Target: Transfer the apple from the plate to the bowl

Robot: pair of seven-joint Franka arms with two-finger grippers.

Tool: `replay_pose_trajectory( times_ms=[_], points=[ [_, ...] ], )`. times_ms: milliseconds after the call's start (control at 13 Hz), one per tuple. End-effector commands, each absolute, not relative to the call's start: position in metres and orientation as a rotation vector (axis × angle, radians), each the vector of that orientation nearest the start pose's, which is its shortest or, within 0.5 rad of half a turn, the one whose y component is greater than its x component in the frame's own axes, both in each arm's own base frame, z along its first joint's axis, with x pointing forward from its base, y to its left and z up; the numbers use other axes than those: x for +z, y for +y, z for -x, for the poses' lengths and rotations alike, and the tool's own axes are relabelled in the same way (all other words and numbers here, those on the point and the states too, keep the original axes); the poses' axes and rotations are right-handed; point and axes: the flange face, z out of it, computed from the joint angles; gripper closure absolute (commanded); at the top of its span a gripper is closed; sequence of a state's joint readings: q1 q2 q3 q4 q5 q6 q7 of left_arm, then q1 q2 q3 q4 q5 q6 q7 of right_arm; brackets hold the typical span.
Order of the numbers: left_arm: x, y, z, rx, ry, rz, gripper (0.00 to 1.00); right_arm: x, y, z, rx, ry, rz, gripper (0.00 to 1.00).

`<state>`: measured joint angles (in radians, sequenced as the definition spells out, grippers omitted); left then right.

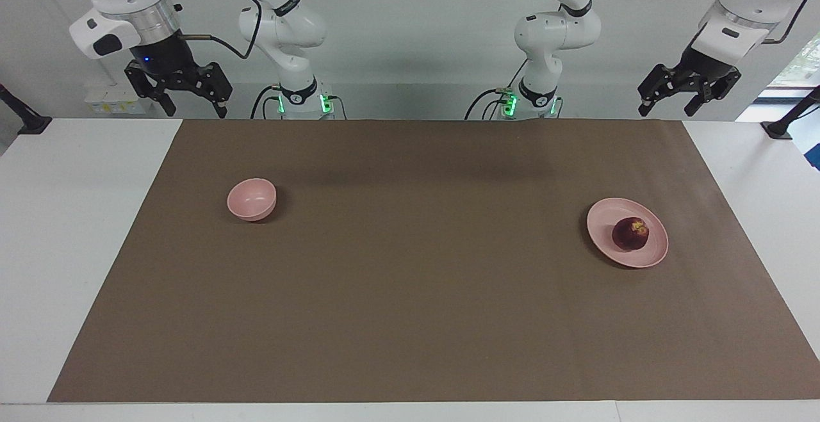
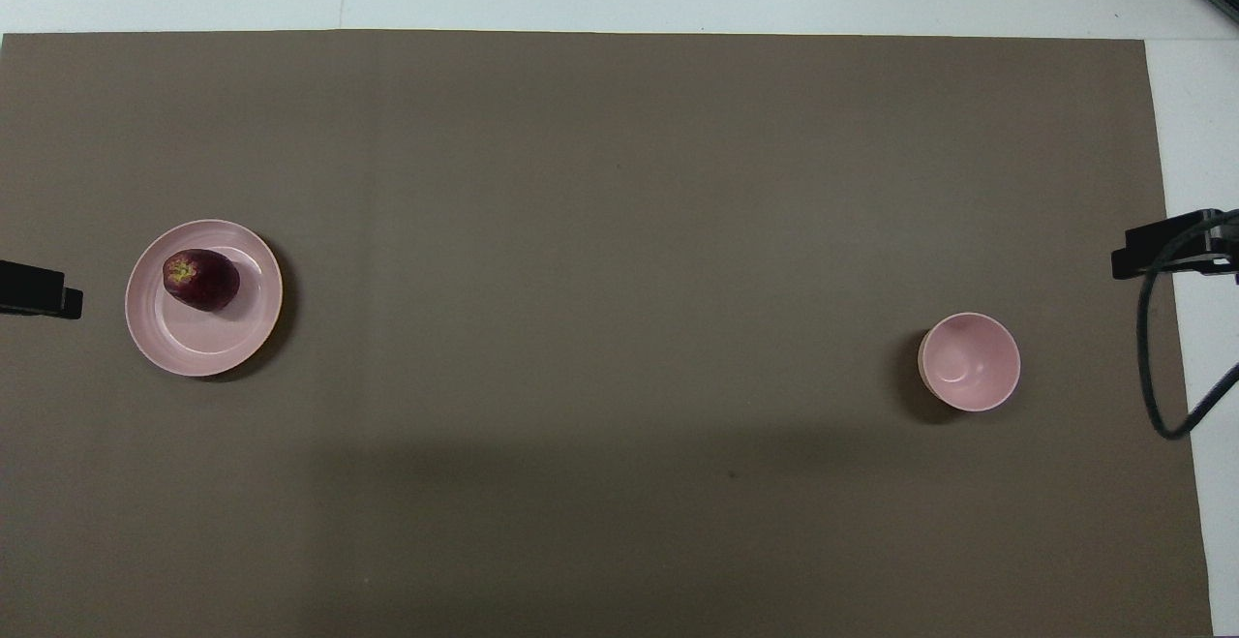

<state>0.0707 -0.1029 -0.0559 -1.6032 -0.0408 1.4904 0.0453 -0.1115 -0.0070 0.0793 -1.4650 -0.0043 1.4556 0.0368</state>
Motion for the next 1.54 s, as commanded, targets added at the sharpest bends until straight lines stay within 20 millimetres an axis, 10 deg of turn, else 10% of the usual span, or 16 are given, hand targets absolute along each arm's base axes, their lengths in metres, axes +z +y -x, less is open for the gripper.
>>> replay_pose_trajectory(
  times_ms=[0,1462],
  points=[
    [0.6621,-0.0002,-0.5095,-0.007,0.048,3.188,0.00,0.6687,-0.0198,-0.5393,0.014,0.088,3.135,0.00],
    [0.6547,0.0062,-0.5086,-0.013,0.046,3.194,0.00,0.6679,-0.0195,-0.5377,0.031,0.090,3.133,0.00]
  ],
)
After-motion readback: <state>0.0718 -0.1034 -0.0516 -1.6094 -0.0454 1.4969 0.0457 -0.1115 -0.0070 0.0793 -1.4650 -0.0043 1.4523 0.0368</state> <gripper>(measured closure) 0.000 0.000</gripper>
